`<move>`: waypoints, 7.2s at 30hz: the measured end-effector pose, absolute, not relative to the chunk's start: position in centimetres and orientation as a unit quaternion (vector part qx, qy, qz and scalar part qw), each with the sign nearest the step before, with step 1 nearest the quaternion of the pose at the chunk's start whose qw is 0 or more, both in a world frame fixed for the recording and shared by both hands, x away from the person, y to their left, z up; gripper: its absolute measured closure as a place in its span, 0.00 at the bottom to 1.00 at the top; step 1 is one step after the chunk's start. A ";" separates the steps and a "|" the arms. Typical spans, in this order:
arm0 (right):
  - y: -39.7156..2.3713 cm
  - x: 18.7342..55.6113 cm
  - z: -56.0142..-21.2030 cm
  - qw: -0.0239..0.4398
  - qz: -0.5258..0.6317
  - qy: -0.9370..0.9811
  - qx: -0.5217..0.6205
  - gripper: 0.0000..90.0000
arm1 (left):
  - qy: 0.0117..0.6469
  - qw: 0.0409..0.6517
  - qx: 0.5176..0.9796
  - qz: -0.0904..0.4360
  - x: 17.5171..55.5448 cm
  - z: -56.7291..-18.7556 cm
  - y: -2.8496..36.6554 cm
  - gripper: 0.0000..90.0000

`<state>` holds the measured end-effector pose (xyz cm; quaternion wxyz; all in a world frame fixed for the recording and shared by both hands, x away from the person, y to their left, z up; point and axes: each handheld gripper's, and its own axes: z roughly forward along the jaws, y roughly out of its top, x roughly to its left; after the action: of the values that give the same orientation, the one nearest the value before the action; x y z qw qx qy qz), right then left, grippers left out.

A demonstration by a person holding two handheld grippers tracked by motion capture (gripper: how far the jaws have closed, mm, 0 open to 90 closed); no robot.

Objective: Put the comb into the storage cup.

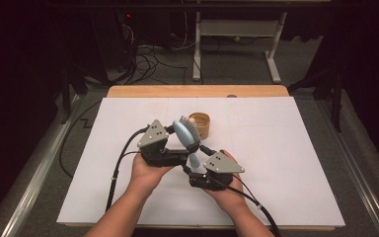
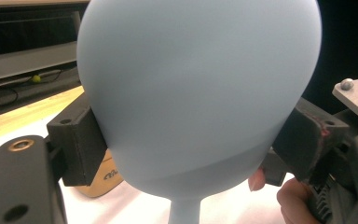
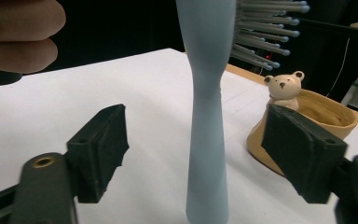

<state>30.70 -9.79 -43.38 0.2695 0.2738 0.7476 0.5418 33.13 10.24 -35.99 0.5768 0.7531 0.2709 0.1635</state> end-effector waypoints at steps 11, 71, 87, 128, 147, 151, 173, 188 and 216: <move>-10.0 31.1 -43.5 0.247 0.539 0.753 0.284 0.02 | 0.276 0.573 0.752 0.173 33.2 -35.8 11.0 0.22; -19.7 30.7 -44.2 0.283 0.498 0.740 0.352 0.01 | 0.317 0.560 0.732 0.225 33.5 -35.3 17.5 0.22; -24.3 29.8 -44.7 0.301 0.490 0.719 0.390 0.00 | 0.326 0.560 0.725 0.233 33.6 -35.4 18.6 0.22; -25.2 30.0 -45.1 0.306 0.496 0.709 0.398 0.01 | 0.313 0.590 0.714 0.210 36.6 -33.0 14.8 0.22; -25.2 30.0 -45.1 0.306 0.498 0.707 0.398 0.01 | 0.303 0.600 0.712 0.203 38.2 -31.3 12.5 0.22; -25.2 30.0 -45.1 0.306 0.499 0.707 0.398 0.01 | 0.299 0.603 0.711 0.204 38.4 -30.8 12.1 0.22; -25.2 30.1 -45.1 0.304 0.501 0.706 0.398 0.01 | 0.286 0.612 0.706 0.214 40.7 -28.9 9.6 0.22; -25.4 30.1 -45.1 0.303 0.503 0.704 0.400 0.00 | 0.291 0.614 0.700 0.218 42.8 -29.0 8.3 0.22; -25.5 30.0 -45.0 0.303 0.509 0.699 0.400 0.01 | 0.310 0.599 0.706 0.216 44.4 -31.1 7.8 0.22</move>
<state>30.03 -25.48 -45.02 0.3033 0.4004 0.6992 0.5088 44.40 7.82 -31.12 0.5992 0.7058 0.3098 0.2165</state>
